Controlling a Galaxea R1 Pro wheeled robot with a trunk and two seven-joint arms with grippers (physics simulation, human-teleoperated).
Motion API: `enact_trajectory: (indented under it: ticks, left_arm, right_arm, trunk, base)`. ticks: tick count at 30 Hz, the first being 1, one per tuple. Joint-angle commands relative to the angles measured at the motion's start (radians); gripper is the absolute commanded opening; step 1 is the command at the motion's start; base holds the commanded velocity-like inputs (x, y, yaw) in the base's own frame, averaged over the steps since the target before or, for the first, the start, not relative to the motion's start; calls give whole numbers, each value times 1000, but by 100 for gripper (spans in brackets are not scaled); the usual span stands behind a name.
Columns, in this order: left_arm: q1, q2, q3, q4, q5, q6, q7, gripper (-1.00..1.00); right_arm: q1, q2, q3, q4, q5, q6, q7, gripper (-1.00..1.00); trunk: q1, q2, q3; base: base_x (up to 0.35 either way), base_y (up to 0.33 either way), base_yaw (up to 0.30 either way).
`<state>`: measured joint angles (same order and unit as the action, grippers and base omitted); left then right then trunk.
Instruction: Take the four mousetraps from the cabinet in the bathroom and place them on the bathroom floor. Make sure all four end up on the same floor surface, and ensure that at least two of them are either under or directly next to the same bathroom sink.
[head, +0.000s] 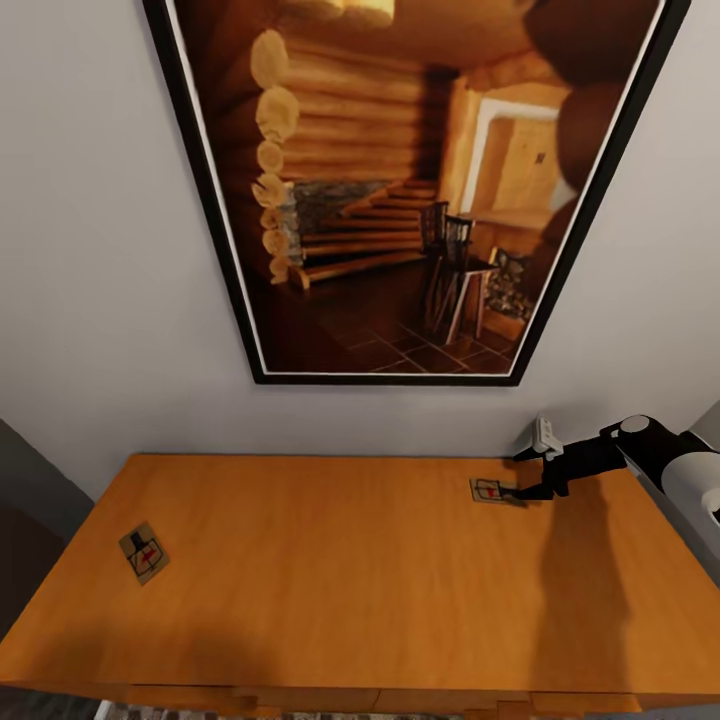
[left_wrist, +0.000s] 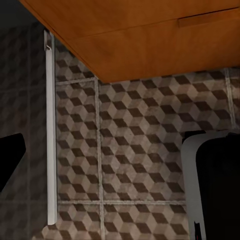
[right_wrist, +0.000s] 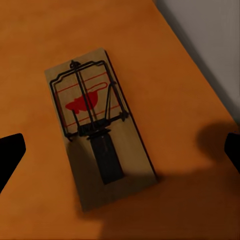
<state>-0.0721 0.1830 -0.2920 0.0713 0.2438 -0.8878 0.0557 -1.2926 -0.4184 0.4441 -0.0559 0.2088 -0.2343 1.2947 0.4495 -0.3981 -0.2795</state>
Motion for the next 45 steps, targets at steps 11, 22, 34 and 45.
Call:
enact_trajectory:
  ticks: [11, 22, 34, 45]
  left_arm:
    - [-2, 0, -9, 3, 2, -5, 6, 100]
    - [-2, 0, -9, 4, 2, -4, 6, 100]
    - [-2, 0, -9, 3, 2, -4, 6, 100]
    - [-2, 0, -9, 3, 2, -5, 6, 100]
  right_arm:
    - [-1, 0, -7, -1, 11, -7, 2, 100]
    - [-1, 0, -7, -1, 11, -7, 2, 100]
    - [-1, 0, -7, -1, 11, -7, 2, 100]
    - [0, -2, -7, -1, 11, -7, 1, 100]
  trunk:
    - [0, -2, -19]
    - [0, -2, -37]
    - [0, -2, -50]
    - [0, -2, -51]
  base:
    - [0, 0, 0]
    - [0, 0, 0]
    - [0, 0, 0]
    - [0, 0, 0]
